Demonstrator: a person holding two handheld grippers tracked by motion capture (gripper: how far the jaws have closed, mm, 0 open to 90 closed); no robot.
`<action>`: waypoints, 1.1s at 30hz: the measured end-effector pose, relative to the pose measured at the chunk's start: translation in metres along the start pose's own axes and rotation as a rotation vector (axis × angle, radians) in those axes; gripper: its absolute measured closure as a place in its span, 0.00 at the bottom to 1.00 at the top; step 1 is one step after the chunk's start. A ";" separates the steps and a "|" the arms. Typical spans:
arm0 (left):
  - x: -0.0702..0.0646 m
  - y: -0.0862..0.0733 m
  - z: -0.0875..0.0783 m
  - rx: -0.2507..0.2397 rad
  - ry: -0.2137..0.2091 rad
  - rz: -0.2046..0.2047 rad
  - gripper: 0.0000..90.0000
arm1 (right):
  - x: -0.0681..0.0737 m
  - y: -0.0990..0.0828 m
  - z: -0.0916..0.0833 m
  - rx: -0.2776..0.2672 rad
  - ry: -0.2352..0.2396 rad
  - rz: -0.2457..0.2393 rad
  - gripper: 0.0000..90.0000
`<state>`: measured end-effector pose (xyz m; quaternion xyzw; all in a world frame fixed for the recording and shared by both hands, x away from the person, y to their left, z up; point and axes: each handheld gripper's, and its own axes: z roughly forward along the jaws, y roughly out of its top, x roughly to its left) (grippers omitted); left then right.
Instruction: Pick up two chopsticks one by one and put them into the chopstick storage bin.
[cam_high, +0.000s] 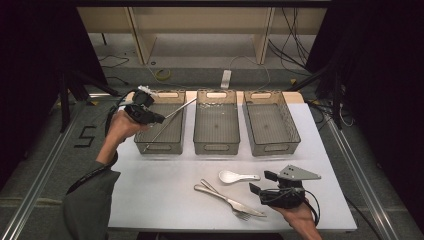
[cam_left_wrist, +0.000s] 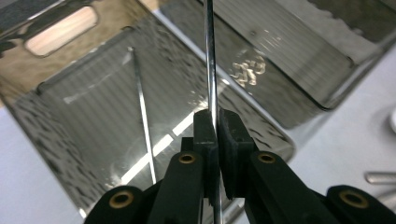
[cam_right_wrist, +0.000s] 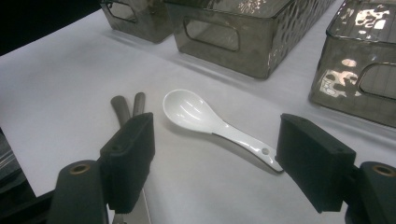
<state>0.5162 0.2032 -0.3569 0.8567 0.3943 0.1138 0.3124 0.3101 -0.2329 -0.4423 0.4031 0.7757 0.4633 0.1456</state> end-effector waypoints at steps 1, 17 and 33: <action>0.003 -0.001 0.000 -0.005 0.012 -0.008 0.95 | 0.000 0.000 0.000 0.000 0.001 -0.001 0.32; 0.029 -0.012 0.009 0.006 0.102 -0.112 0.95 | 0.000 0.000 0.000 0.002 0.004 0.001 0.32; 0.033 -0.012 0.028 0.023 0.145 -0.138 0.95 | 0.000 0.000 0.001 -0.001 0.009 0.001 0.32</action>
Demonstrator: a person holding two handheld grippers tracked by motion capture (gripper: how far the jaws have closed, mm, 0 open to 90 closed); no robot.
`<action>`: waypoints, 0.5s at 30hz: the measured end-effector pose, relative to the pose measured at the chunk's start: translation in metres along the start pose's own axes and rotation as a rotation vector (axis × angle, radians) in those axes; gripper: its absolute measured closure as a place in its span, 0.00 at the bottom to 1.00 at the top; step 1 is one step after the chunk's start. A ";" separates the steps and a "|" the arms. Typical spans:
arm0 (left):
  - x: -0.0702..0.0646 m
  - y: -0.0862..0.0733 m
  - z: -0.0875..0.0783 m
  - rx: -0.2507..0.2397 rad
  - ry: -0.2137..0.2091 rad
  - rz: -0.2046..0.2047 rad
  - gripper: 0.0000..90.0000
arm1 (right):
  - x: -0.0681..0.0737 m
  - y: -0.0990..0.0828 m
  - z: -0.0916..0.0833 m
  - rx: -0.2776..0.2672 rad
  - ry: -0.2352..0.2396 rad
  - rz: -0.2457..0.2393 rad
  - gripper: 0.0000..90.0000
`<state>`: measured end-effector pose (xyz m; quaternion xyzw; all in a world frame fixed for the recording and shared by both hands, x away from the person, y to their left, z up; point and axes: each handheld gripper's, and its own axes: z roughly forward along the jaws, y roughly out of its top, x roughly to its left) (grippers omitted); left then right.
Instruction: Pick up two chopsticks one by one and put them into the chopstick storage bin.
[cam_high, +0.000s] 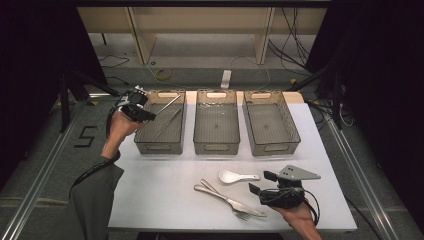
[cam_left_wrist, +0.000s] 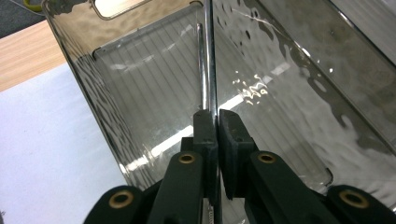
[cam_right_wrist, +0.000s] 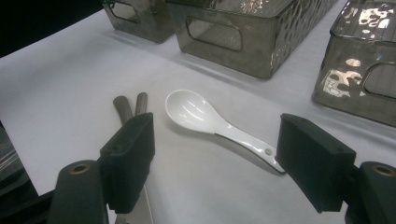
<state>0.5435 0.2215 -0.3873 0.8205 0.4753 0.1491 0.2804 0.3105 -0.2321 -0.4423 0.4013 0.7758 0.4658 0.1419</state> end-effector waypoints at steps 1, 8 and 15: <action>0.000 0.000 0.001 0.001 -0.001 0.002 0.95 | 0.000 0.000 0.000 -0.003 0.000 0.001 0.32; -0.002 0.002 0.010 0.001 0.016 -0.005 0.95 | 0.000 0.000 0.000 -0.002 0.004 0.007 0.32; -0.003 0.002 0.018 -0.031 0.050 -0.021 0.87 | 0.000 0.001 0.001 -0.001 0.008 0.006 0.32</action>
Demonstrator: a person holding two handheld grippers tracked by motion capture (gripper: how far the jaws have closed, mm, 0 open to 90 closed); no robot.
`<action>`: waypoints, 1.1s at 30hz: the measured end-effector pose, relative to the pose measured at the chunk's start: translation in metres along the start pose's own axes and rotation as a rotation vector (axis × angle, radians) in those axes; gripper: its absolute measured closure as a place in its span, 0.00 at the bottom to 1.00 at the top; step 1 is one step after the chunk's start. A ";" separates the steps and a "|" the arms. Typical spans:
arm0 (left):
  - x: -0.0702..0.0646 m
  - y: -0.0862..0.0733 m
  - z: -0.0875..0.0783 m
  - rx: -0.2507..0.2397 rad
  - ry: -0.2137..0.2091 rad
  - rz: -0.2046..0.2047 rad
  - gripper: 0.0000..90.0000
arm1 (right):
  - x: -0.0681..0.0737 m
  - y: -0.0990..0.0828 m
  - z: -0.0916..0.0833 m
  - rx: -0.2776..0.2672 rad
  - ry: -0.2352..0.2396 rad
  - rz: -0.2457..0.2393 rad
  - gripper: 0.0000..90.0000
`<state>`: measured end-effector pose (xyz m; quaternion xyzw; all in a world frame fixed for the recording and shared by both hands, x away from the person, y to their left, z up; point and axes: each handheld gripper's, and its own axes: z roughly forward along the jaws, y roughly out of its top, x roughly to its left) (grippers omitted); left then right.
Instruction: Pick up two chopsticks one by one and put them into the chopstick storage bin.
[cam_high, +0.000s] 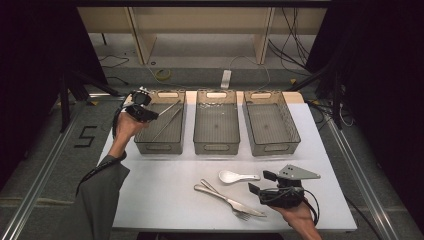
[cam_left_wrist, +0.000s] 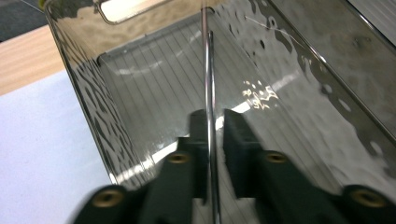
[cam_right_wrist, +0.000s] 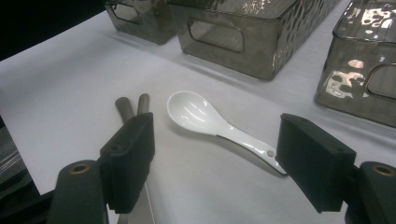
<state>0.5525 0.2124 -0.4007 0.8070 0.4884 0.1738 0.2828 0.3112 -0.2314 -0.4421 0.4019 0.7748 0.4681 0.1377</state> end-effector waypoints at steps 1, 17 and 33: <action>-0.002 0.000 0.000 -0.001 0.003 0.015 0.81 | 0.000 0.000 0.000 -0.002 0.000 -0.002 0.32; -0.032 -0.018 -0.043 -0.112 -0.178 0.024 0.33 | -0.004 0.004 -0.001 0.000 -0.026 -0.019 0.32; -0.070 -0.050 -0.065 -0.231 -0.295 0.055 0.22 | -0.015 0.021 0.014 0.061 -0.039 -0.097 0.30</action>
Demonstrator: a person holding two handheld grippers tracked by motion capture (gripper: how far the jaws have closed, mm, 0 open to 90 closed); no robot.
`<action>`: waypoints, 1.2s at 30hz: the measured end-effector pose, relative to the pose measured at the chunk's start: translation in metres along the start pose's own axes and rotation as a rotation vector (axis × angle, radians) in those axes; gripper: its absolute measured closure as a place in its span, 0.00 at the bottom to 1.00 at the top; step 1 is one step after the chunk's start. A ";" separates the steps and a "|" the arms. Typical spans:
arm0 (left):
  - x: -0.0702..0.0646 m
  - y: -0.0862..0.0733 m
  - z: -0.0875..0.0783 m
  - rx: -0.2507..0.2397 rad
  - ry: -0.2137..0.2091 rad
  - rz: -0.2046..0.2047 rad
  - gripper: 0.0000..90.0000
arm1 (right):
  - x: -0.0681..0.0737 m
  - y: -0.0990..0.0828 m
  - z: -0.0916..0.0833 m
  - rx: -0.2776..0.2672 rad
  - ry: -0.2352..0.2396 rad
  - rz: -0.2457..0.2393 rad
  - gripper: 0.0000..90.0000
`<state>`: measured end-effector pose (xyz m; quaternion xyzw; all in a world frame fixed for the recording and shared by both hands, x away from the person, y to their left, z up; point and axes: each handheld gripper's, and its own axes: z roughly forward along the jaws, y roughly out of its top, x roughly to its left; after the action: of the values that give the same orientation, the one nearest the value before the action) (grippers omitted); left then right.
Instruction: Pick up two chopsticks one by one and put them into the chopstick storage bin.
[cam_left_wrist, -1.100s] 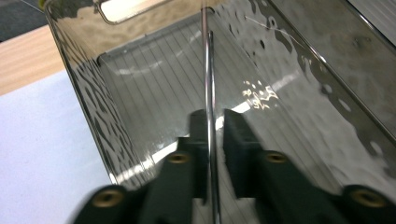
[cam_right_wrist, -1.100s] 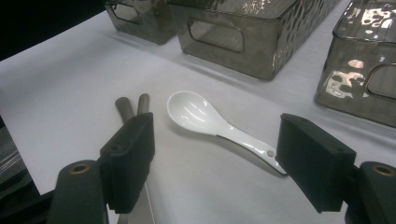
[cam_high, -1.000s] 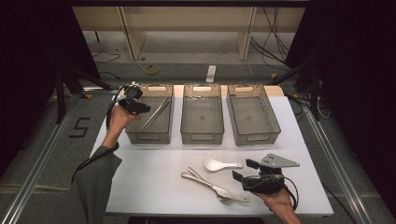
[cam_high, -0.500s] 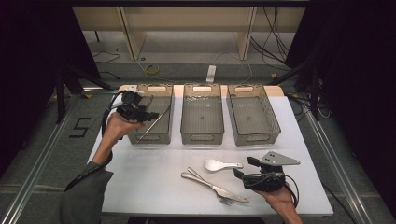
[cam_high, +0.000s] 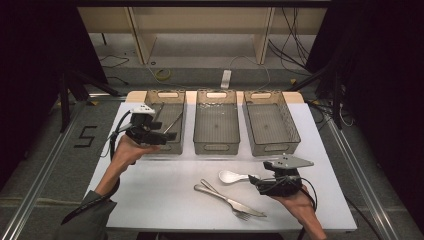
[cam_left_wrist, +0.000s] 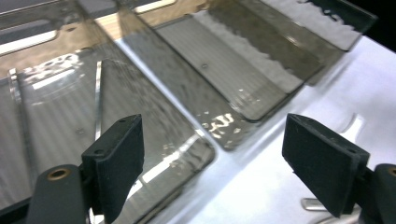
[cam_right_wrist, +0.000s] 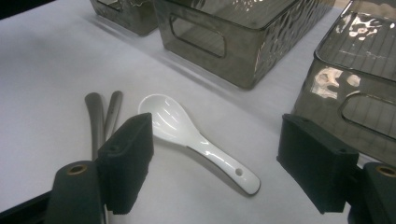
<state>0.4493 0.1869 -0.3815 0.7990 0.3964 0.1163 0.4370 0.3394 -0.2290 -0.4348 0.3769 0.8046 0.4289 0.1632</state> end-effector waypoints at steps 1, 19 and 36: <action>-0.004 -0.002 0.000 -0.005 0.000 0.010 0.22 | -0.001 0.002 0.002 0.009 0.001 -0.011 0.30; -0.039 -0.034 -0.005 -0.071 -0.067 0.051 0.19 | -0.008 0.014 0.039 0.183 0.067 -0.121 0.31; -0.047 -0.052 -0.009 -0.093 -0.057 0.058 0.18 | -0.009 0.021 0.059 0.286 0.110 -0.185 0.31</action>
<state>0.3862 0.1737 -0.4093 0.7919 0.3545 0.1247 0.4813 0.3894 -0.1950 -0.4524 0.2964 0.8964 0.3134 0.1024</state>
